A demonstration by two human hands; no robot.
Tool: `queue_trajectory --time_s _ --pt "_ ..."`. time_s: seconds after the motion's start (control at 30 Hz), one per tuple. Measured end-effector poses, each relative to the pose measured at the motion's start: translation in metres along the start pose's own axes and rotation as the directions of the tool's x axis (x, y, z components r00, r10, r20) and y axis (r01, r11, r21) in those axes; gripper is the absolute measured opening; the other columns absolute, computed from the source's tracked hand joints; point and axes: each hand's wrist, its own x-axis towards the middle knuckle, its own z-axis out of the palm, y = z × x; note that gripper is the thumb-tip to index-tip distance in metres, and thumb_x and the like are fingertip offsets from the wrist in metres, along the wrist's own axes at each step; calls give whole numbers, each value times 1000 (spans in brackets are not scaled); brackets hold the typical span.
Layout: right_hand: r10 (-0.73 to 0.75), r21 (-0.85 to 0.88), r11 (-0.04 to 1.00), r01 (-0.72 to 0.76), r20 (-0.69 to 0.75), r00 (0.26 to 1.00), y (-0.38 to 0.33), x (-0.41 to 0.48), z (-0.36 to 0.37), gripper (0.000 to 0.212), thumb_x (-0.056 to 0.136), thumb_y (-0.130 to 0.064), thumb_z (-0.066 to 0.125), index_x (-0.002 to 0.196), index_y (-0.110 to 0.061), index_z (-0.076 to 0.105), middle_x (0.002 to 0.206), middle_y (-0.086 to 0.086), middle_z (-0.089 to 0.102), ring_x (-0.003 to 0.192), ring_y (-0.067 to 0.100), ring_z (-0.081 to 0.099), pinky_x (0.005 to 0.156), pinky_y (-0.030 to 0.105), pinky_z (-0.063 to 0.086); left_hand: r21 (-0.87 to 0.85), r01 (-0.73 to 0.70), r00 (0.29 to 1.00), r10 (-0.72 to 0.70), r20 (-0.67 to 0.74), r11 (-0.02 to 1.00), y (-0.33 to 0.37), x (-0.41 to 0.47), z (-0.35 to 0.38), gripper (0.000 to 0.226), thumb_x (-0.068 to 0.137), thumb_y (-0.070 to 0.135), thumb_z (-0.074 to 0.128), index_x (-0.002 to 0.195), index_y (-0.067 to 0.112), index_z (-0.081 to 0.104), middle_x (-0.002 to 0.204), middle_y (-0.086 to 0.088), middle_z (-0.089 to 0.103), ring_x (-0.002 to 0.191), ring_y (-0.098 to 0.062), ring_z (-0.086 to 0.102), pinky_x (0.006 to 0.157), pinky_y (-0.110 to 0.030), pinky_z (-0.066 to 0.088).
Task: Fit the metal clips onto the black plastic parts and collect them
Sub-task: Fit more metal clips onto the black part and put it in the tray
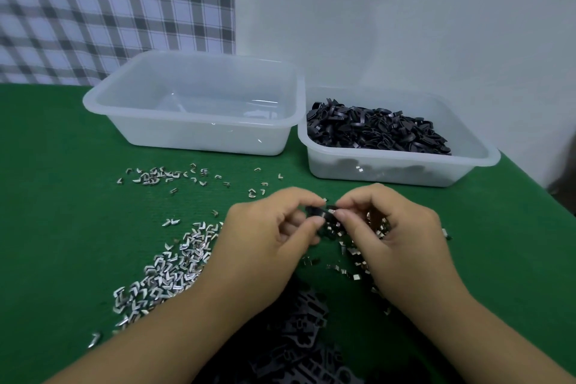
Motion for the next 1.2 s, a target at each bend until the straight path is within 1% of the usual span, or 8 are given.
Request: queue_trajectory --time_s 0.13,0.27,0.4,0.53,0.6,0.7,0.87,1.2 --pt "-51 30 998 51 4 999 1 0 1 5 77 -15 67 78 -19 66 70 -12 63 69 6 57 63 19 44 -58 48 999 -48 3 997 -1 1 0 20 81 14 71 84 33 68 70 8 70 57 0 68 52 -14 53" --pt "-90 62 994 89 23 996 -1 0 3 5 77 -15 66 79 -19 67 73 -15 61 70 6 57 65 17 44 -43 66 998 -65 8 997 -2 2 -1 12 83 18 68 81 30 68 66 7 67 51 -2 64 50 -12 47" --pt "-116 81 990 115 2 993 -1 0 4 5 75 -14 69 80 -17 70 74 -15 63 71 5 58 66 17 45 -8 56 998 -56 29 998 -1 2 0 13 81 15 68 74 26 65 55 11 53 47 -1 44 47 -8 35" --pt "-161 29 986 161 -11 987 0 0 4 6 75 -14 71 81 -15 72 75 -11 67 72 9 60 67 26 47 -74 89 996 -88 16 993 -2 4 -2 18 82 11 67 70 25 63 53 12 47 48 -2 38 45 -11 32" --pt "-196 -5 981 196 -9 981 0 0 4 5 76 -12 71 81 -12 72 77 -6 68 75 14 60 68 31 48 -118 116 993 -113 30 986 -2 4 -2 17 82 11 67 71 24 64 52 12 47 48 -5 40 44 -14 33" --pt "-217 -80 974 213 -50 975 1 0 3 2 79 -13 68 79 -12 71 77 -6 66 75 14 58 69 28 45 -216 158 987 -150 56 963 0 4 -2 16 81 10 69 72 23 69 54 5 60 46 -7 55 44 -15 43" --pt "-152 -123 984 132 -163 975 4 2 0 4 79 -11 69 82 -13 71 79 -4 61 78 18 56 72 25 43 -441 239 967 -254 26 865 -1 8 -1 27 82 -8 63 86 18 70 74 -5 74 67 -15 73 59 -16 55" --pt "-192 -277 950 142 -160 968 5 1 0 5 76 -7 74 80 -11 72 76 -2 60 79 18 48 75 17 36 -447 239 964 -265 5 862 1 8 -1 26 80 -8 65 83 17 70 73 -5 74 68 -17 74 59 -17 55"
